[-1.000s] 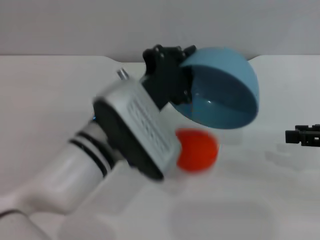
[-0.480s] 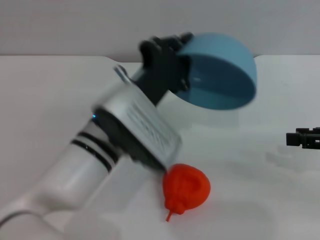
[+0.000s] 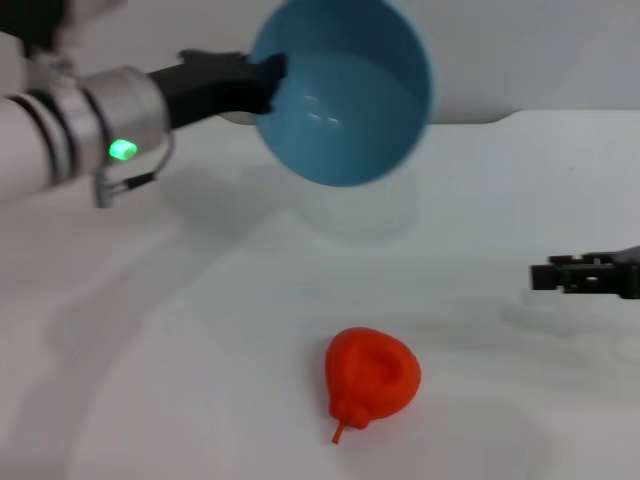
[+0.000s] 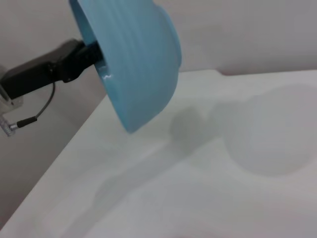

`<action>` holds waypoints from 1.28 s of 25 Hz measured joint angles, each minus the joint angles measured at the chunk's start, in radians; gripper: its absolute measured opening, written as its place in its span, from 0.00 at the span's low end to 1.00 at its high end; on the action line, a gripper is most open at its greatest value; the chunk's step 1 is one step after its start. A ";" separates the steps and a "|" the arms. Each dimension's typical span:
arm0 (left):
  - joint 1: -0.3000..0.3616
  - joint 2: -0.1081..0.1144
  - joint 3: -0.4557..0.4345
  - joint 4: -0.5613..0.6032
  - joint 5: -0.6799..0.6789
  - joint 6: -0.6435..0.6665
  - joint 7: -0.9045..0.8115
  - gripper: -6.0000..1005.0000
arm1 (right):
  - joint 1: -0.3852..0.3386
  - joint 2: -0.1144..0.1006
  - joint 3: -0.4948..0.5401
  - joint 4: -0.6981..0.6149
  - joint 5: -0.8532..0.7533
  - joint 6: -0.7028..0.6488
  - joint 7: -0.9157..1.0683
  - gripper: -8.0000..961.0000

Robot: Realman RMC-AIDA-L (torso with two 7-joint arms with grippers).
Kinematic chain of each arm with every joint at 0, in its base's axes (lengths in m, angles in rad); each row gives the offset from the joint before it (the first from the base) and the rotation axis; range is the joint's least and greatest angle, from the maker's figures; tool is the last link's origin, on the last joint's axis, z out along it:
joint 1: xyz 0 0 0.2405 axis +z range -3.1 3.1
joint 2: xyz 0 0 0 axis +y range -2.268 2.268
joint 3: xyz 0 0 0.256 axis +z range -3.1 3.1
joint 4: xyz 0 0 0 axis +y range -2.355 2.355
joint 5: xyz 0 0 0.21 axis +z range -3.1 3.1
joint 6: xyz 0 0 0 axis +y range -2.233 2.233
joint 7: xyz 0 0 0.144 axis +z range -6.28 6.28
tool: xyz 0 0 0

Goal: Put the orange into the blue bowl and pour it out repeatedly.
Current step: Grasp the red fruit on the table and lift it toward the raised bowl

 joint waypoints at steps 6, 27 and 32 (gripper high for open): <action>-0.084 0.010 -0.363 -0.163 0.025 0.401 -0.170 0.01 | 0.129 0.004 -0.001 0.140 -0.056 0.008 -0.055 0.57; -0.093 0.003 -0.442 0.004 0.674 0.968 -0.463 0.01 | 0.379 0.045 -0.485 0.297 -0.131 0.269 -0.179 0.57; -0.103 0.003 -0.438 0.011 0.677 0.979 -0.464 0.01 | 0.380 0.047 -0.591 0.313 -0.126 0.292 -0.188 0.59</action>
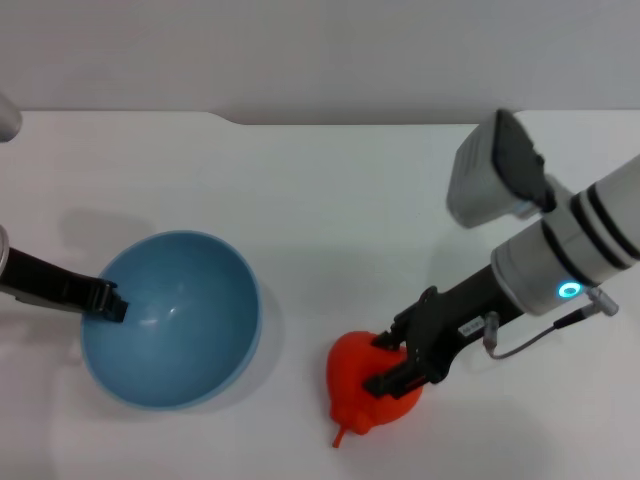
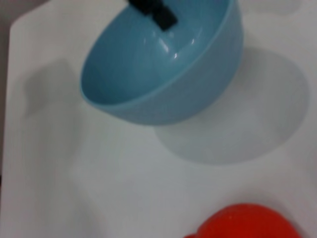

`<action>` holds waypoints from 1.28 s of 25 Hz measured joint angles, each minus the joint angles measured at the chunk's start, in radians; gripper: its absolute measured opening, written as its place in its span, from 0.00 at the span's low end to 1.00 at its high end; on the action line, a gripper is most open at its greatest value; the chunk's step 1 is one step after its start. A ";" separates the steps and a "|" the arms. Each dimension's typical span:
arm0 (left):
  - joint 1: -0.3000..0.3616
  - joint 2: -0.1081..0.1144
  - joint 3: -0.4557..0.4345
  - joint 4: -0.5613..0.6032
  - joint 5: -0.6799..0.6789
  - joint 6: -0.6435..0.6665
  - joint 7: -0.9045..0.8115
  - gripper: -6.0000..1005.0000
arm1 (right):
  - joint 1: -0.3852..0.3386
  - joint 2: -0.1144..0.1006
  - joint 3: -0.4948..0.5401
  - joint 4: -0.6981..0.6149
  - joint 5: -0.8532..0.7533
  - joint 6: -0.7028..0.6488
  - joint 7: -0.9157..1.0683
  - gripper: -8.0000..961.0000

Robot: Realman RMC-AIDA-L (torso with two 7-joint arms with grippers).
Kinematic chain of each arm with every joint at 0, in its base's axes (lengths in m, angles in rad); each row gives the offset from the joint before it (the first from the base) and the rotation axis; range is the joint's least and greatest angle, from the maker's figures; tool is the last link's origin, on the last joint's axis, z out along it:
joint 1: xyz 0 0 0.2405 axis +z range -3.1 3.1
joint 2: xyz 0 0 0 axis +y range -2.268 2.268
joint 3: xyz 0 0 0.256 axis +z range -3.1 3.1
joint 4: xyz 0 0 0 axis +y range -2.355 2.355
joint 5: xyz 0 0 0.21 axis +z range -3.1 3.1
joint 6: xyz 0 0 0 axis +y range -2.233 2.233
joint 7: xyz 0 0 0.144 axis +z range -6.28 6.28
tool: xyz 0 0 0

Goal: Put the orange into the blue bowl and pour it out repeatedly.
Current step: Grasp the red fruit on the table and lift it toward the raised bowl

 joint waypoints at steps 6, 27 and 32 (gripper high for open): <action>-0.021 -0.001 0.005 0.001 0.002 0.003 -0.001 0.01 | -0.002 0.001 -0.055 0.044 0.000 0.127 0.022 0.56; -0.080 0.000 0.075 -0.017 0.014 0.002 -0.004 0.01 | -0.215 -0.009 0.138 -0.270 -0.001 0.115 0.023 0.19; -0.151 -0.004 0.170 -0.078 0.009 -0.025 -0.020 0.01 | -0.329 -0.005 0.193 -0.502 0.000 0.077 0.025 0.17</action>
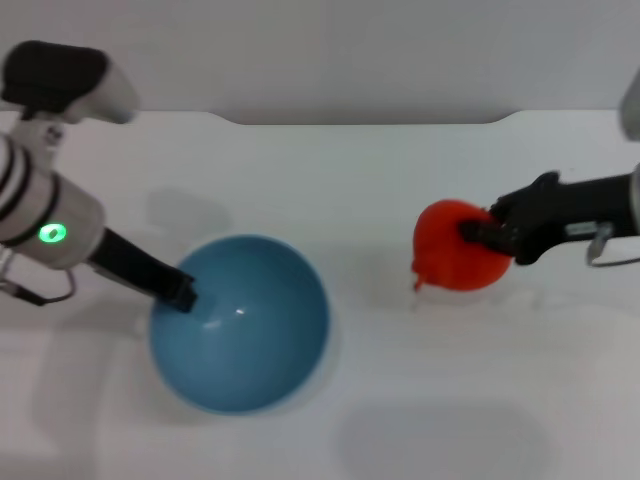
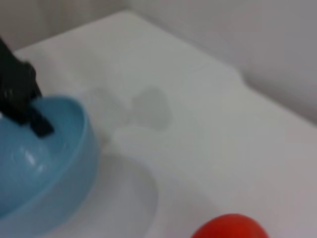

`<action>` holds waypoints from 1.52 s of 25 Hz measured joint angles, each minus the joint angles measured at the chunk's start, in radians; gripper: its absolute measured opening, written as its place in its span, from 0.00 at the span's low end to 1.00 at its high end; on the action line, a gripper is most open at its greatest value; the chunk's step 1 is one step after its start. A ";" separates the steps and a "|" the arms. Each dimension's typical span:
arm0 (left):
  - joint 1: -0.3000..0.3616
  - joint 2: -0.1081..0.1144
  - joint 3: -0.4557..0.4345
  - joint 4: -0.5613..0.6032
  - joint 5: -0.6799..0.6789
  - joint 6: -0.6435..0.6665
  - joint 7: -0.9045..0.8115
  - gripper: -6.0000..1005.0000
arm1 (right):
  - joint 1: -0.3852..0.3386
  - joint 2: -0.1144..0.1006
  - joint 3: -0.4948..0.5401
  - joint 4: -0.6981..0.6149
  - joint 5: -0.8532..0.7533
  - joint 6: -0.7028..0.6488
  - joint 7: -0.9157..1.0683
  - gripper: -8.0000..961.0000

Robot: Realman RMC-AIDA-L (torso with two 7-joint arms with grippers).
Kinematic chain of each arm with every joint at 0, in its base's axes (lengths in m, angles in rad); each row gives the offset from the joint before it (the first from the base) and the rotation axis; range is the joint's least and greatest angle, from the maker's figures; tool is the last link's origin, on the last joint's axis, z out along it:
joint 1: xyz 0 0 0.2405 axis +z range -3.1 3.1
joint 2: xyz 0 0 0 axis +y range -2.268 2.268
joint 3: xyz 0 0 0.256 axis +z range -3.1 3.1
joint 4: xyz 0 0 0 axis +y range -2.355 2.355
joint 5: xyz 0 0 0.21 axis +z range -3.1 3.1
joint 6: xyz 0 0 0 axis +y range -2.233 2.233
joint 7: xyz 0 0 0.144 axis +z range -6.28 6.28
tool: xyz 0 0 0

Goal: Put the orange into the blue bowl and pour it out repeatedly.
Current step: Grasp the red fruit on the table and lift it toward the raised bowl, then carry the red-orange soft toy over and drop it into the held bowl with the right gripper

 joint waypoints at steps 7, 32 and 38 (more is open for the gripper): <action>-0.117 -0.009 0.158 -0.076 -0.007 -0.042 -0.051 0.01 | -0.039 0.001 0.047 -0.170 0.119 -0.109 -0.004 0.09; -0.214 -0.016 0.265 -0.115 -0.112 -0.110 -0.096 0.01 | 0.006 0.002 -0.243 -0.183 0.115 -0.159 -0.058 0.15; -0.216 -0.016 0.273 -0.146 -0.112 -0.131 -0.097 0.01 | -0.016 0.003 -0.163 -0.203 0.110 -0.157 -0.016 0.43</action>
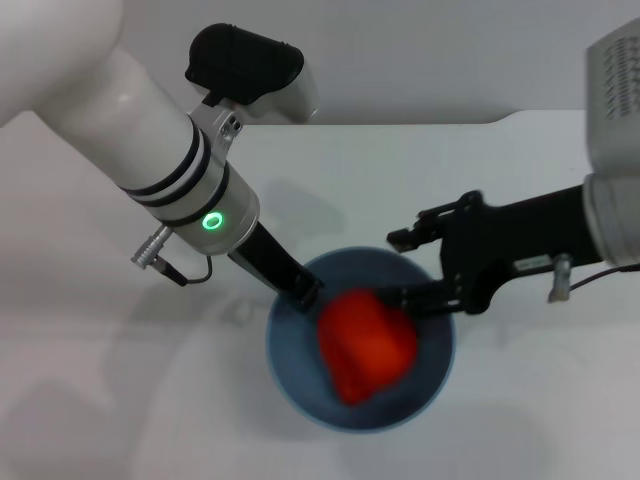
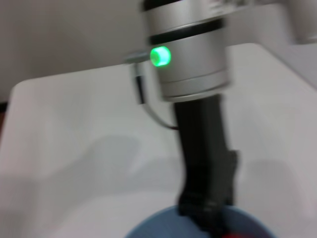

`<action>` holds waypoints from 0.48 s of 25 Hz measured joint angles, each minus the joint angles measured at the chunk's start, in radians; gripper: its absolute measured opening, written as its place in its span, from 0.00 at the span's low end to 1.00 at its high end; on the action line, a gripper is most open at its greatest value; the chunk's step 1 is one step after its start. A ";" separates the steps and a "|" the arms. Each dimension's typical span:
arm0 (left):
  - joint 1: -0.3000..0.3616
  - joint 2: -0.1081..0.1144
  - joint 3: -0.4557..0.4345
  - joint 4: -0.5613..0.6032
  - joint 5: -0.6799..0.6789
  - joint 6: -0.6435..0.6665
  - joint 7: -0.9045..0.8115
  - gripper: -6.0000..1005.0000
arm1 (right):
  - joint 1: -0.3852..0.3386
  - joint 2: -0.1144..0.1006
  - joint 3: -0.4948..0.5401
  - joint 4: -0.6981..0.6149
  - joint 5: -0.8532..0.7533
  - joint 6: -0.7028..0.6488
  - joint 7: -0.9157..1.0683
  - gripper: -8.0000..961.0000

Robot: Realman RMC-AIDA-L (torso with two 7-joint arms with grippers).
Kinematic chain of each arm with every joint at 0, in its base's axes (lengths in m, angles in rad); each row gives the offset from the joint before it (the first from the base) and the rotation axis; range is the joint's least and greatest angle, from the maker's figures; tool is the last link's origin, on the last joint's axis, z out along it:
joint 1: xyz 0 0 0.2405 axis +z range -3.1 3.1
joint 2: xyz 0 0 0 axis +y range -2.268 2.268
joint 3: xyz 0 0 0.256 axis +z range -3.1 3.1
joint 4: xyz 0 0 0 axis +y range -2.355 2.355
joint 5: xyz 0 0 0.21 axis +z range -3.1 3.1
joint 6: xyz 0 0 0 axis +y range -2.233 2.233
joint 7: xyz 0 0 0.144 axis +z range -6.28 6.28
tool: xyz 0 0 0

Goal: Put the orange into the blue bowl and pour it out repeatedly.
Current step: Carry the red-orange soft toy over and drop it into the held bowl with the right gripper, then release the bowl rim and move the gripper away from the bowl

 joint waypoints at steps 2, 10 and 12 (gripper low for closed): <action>0.000 0.000 0.006 -0.011 0.000 -0.006 0.000 0.00 | -0.008 0.000 0.034 -0.001 0.002 0.000 0.009 0.51; -0.011 0.000 0.029 -0.015 -0.006 -0.021 -0.001 0.01 | -0.035 0.001 0.105 -0.020 0.015 0.001 0.010 0.63; -0.012 0.000 0.048 -0.015 -0.015 -0.035 0.000 0.01 | -0.042 0.002 0.139 -0.016 0.019 0.021 0.013 0.63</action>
